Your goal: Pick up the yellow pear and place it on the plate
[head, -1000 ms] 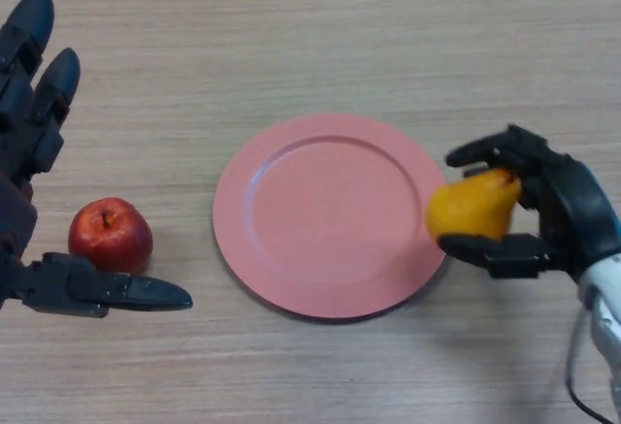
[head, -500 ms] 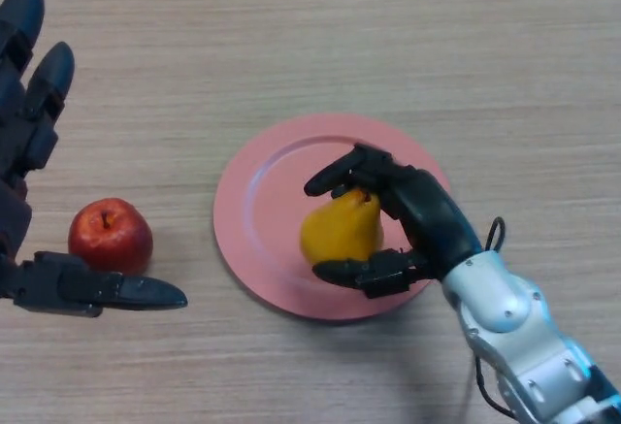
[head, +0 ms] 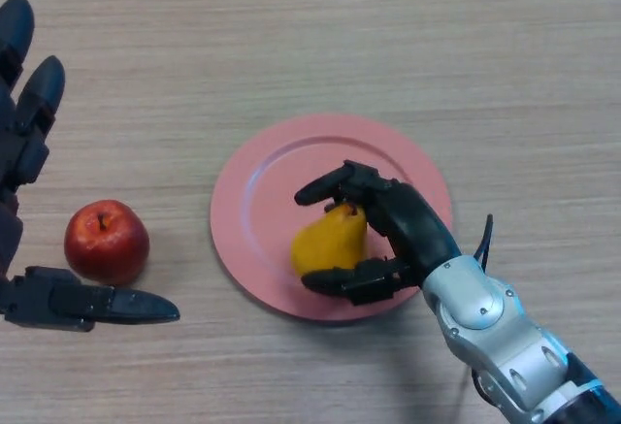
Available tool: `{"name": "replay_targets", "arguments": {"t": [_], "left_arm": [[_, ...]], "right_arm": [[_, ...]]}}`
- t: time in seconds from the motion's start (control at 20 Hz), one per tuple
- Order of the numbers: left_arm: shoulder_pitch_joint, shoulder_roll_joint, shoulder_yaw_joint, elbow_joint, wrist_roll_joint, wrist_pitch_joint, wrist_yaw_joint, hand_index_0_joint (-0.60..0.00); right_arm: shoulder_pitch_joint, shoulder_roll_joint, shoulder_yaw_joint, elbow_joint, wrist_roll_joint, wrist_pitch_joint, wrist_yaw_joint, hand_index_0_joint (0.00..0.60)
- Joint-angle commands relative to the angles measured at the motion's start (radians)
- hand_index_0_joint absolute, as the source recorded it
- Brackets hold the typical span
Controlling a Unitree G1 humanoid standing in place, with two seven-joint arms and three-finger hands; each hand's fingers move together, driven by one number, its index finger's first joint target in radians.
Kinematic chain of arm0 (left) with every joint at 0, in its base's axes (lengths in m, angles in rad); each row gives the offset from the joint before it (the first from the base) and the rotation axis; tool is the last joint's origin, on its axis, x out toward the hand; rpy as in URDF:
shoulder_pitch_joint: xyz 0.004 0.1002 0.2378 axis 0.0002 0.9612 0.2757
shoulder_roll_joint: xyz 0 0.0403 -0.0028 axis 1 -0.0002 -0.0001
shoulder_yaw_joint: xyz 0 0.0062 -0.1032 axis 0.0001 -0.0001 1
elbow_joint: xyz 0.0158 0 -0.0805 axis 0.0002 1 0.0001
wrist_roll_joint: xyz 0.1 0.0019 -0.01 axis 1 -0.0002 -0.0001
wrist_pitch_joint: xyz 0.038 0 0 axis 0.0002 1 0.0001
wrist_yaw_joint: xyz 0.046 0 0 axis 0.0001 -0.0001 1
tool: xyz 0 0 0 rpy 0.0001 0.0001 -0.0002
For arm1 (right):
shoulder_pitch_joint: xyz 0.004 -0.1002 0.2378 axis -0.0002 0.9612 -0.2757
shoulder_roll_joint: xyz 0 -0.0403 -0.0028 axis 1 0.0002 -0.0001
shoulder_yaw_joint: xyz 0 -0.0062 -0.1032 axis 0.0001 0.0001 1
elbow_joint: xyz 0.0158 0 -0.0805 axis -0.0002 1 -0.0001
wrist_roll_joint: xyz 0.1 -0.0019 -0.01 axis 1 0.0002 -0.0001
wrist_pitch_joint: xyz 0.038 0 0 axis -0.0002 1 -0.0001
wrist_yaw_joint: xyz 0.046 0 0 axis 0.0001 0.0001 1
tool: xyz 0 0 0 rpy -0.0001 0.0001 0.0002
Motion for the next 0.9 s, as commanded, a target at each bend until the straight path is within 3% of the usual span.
{"name": "replay_targets", "arguments": {"t": [0.05, 0.2, 0.35, 0.45, 0.7, 0.9], "left_arm": [[-0.011, 0.025, 0.059, -0.053, 0.022, -0.136, -0.032, 0.0], [-0.014, 0.016, 0.064, -0.065, -0.006, -0.119, -0.028, 0.0], [-0.011, 0.015, 0.062, -0.07, -0.011, -0.124, -0.026, 0.0], [-0.012, 0.016, 0.056, -0.069, 0.001, -0.136, -0.026, 0.0], [-0.014, 0.016, 0.012, -0.053, 0.043, -0.15, -0.019, 0.0], [-0.047, 0.027, -0.01, -0.031, 0.04, -0.14, 0.017, 0.0]], "right_arm": [[-0.061, 0.002, -0.111, -0.159, -0.032, -0.057, -0.019, 0.018], [-0.055, 0.002, -0.185, -0.325, -0.008, -0.017, -0.017, 0.0], [-0.009, 0.002, -0.272, -0.535, -0.034, 0.018, 0.043, 0.0], [0.048, 0.002, -0.326, -0.694, -0.043, 0.085, 0.114, 0.0], [0.253, 0.002, -0.389, -1.009, -0.035, 0.163, 0.214, 0.0], [0.371, -0.023, -0.454, -1.071, -0.052, 0.122, 0.243, 0.0]]}}
